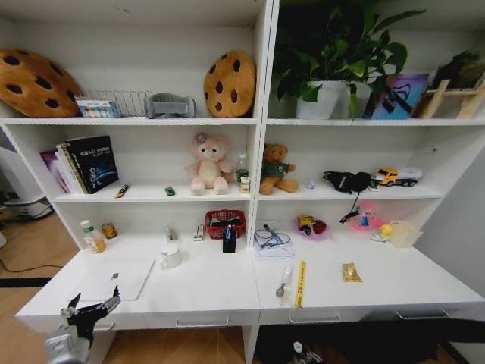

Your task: Organize the objects on the table.

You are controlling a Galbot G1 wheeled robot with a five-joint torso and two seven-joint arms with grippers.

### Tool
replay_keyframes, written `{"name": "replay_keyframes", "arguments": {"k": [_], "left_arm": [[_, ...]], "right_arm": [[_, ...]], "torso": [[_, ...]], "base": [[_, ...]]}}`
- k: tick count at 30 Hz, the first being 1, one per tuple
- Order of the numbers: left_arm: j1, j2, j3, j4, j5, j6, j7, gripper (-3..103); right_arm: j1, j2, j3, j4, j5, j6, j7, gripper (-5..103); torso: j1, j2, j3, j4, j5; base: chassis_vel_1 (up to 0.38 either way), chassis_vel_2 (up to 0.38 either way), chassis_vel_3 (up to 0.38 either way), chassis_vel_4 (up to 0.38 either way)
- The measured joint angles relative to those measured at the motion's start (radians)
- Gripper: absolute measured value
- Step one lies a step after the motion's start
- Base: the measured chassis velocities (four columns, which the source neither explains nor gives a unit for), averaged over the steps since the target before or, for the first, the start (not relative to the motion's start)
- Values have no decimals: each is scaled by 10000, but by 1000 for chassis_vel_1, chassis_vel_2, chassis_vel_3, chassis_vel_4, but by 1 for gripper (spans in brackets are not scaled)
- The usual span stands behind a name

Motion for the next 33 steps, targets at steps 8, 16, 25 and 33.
{"name": "replay_keyframes", "arguments": {"k": [8, 16, 25, 33], "left_arm": [[45, 33, -21, 9, -39, 0, -3, 100], [25, 73, -18, 78, -83, 4, -15, 100], [-16, 86, -9, 166, -132, 6, -15, 100], [-112, 124, 22, 294, -184, 8, -13, 100]], "right_arm": [[2123, 751, -38, -2111, -745, -65, 1369, 27], [3254, 1164, -190, -3271, -1056, -148, 2020, 27], [3588, 1511, -210, -3435, -1060, -570, 2449, 27], [3702, 1779, -166, -3771, -967, -1348, 2809, 27]], "torso": [[1, 0, 0, 3, 2], [1, 0, 1, 1, 2], [0, 0, 0, 0, 3], [0, 0, 0, 0, 3]], "base": [[0, 0, 0, 0], [0, 0, 0, 0], [0, 0, 0, 0], [0, 0, 0, 0]]}}
